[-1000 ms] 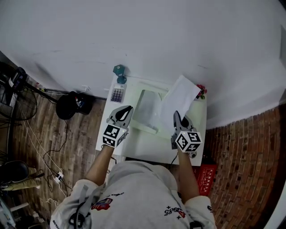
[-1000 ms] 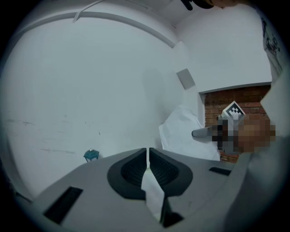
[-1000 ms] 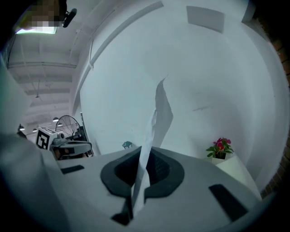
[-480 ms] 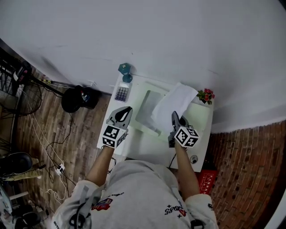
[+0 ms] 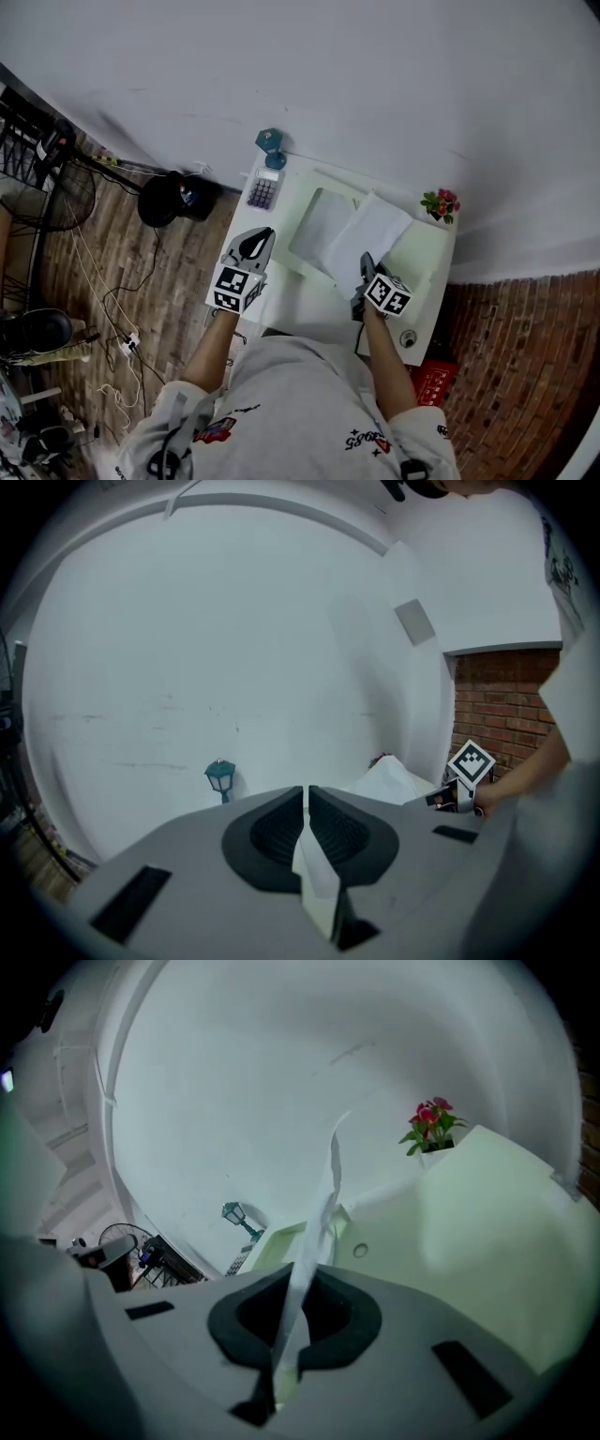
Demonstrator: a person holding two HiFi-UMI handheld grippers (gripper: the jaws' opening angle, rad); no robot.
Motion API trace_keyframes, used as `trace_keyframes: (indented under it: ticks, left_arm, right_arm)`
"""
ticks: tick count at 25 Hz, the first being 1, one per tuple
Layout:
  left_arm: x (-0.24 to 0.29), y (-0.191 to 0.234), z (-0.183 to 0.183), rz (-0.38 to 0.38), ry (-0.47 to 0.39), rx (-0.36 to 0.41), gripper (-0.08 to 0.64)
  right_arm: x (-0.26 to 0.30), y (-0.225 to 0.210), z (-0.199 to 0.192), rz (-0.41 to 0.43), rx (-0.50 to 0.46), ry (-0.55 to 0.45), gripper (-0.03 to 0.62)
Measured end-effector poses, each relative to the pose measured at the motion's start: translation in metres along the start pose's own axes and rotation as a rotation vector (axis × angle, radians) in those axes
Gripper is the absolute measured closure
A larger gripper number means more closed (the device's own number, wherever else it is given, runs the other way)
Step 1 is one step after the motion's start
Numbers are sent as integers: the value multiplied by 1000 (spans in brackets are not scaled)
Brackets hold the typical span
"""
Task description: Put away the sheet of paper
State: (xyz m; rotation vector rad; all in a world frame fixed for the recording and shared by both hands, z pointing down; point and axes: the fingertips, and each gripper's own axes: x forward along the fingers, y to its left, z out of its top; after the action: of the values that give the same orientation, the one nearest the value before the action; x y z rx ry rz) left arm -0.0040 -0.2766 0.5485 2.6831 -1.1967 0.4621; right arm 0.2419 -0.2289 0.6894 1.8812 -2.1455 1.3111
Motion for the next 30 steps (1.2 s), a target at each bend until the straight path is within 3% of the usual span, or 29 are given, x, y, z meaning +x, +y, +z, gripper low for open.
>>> trace_keyframes:
  ticks: [5,14,20,30]
  left_arm:
    - [4,-10,-3,2,-2,-1,526]
    - [13,-26,-7,11,22,10,526]
    - [16,-25,-12,14,20,9,526]
    - [28,-2,-14,-46,27,7,526]
  right_arm:
    - [-5,-26,-20,-40,74,71,595]
    - [-3,-59,-44,-87,121,203,595]
    - [1,-66,-47,-88,60,242,595]
    - [4,-71,-54,-160,30,260,595]
